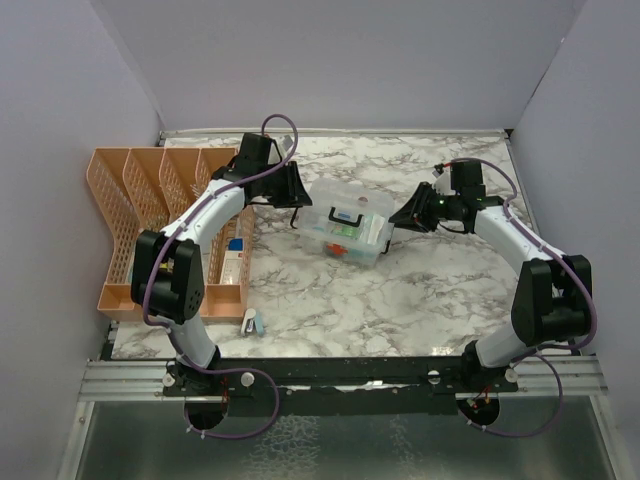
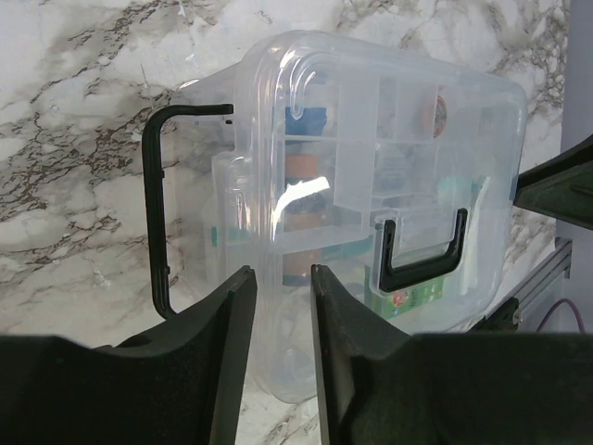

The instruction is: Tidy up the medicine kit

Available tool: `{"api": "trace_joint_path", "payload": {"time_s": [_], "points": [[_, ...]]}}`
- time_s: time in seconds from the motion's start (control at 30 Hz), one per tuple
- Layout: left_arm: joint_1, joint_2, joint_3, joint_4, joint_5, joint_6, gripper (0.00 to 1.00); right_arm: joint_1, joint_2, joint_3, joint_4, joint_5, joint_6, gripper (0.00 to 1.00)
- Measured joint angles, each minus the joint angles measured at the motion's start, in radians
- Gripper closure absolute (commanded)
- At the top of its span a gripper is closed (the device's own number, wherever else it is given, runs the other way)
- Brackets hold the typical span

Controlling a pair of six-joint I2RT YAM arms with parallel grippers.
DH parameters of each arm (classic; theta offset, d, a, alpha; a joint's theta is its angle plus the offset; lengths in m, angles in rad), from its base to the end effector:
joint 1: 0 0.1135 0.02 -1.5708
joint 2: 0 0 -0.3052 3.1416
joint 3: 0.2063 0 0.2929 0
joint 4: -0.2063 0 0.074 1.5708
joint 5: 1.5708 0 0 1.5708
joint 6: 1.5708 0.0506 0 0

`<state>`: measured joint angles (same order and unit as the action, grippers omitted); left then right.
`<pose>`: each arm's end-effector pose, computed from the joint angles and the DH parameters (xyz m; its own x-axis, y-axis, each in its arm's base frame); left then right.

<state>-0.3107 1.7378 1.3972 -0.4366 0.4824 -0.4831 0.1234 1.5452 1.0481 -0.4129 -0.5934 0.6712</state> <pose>0.4172 -0.1586 0.2919 -0.8634 -0.1550 -0.4802 0.2085 0.7570 -0.6193 0.3577 0.0729 0.2431 -0.8888 0.4093 -0.2060 0.1407 0.6716 0.7274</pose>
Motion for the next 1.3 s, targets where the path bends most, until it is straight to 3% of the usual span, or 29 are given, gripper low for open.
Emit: {"api": "trace_joint_path", "payload": {"time_s": [0.23, 0.43, 0.67, 1.1, 1.3], "points": [[0.004, 0.02, 0.0, 0.002, -0.005, 0.006, 0.78, 0.0, 0.0, -0.003, 0.013, -0.005, 0.005, 0.75], [0.004, 0.023, 0.001, 0.001, -0.013, 0.01, 0.76, 0.0, 0.0, -0.004, 0.016, -0.007, 0.005, 0.72], [0.002, 0.05, 0.066, -0.052, -0.018, 0.045, 0.57, 0.0, -0.001, -0.003, 0.018, -0.007, 0.014, 0.5], [0.002, 0.069, 0.198, -0.159, -0.002, 0.085, 0.23, 0.001, -0.109, -0.042, 0.13, 0.017, 0.076, 0.26], [0.002, 0.069, 0.196, -0.178, -0.005, 0.112, 0.2, 0.001, -0.119, -0.145, 0.195, 0.032, 0.075, 0.22]]}}
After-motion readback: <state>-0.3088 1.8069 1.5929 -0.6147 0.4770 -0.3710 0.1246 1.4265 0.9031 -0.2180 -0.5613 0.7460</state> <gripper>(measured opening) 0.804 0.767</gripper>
